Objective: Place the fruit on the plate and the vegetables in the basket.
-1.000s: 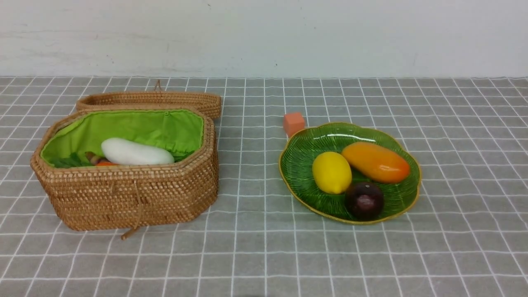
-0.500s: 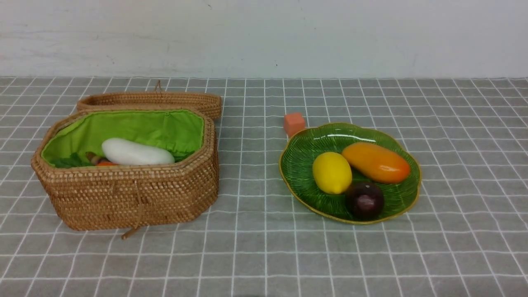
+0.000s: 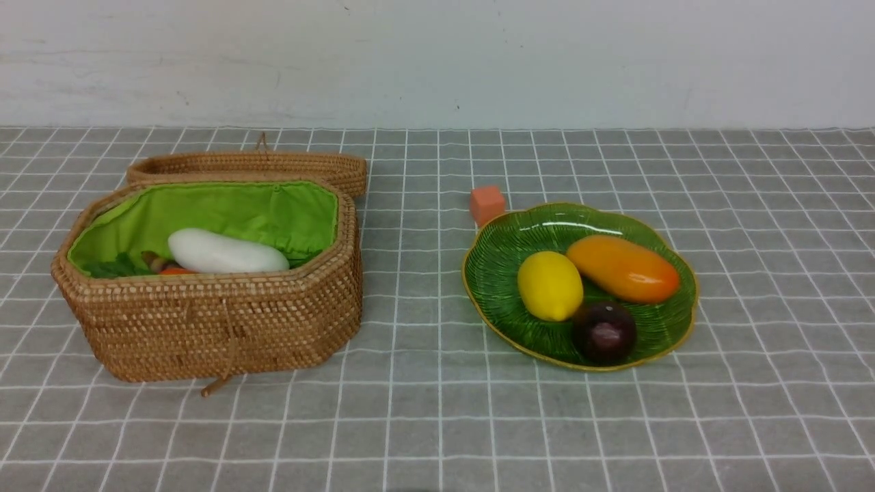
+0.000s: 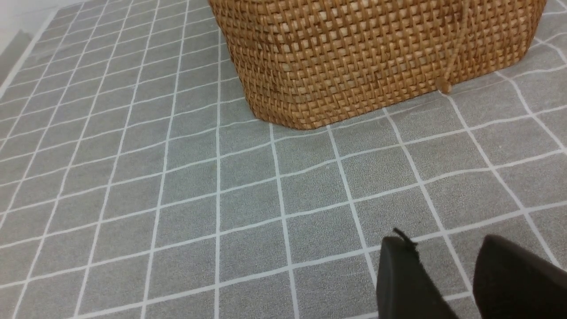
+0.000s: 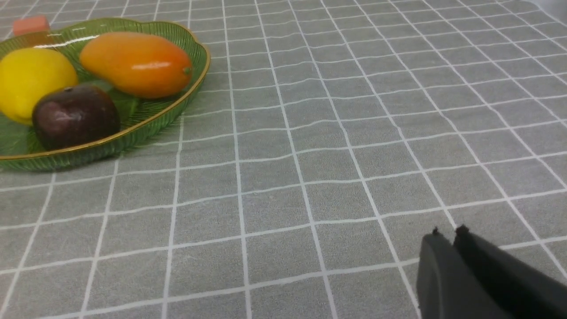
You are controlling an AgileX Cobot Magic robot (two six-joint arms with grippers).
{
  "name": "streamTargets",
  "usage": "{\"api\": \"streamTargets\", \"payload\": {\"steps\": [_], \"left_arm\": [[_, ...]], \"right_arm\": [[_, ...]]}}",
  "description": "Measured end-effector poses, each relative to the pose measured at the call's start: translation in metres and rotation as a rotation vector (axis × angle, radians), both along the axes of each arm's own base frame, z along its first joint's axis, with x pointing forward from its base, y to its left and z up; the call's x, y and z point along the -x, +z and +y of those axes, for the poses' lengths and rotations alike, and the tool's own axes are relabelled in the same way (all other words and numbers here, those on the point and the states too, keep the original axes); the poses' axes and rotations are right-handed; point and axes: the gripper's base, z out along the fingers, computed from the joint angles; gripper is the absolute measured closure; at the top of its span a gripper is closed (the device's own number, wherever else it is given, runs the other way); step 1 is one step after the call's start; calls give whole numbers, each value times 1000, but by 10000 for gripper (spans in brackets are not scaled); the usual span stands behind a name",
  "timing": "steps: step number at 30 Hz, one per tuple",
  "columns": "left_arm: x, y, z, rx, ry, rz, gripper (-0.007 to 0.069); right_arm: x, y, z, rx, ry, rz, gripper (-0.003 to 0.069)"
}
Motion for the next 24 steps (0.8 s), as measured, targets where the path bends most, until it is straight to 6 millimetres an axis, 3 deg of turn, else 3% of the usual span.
{"api": "streamTargets", "payload": {"steps": [24], "left_arm": [[0,0,0,0,0,0,386]], "right_arm": [[0,0,0,-1,0,1,592]]}}
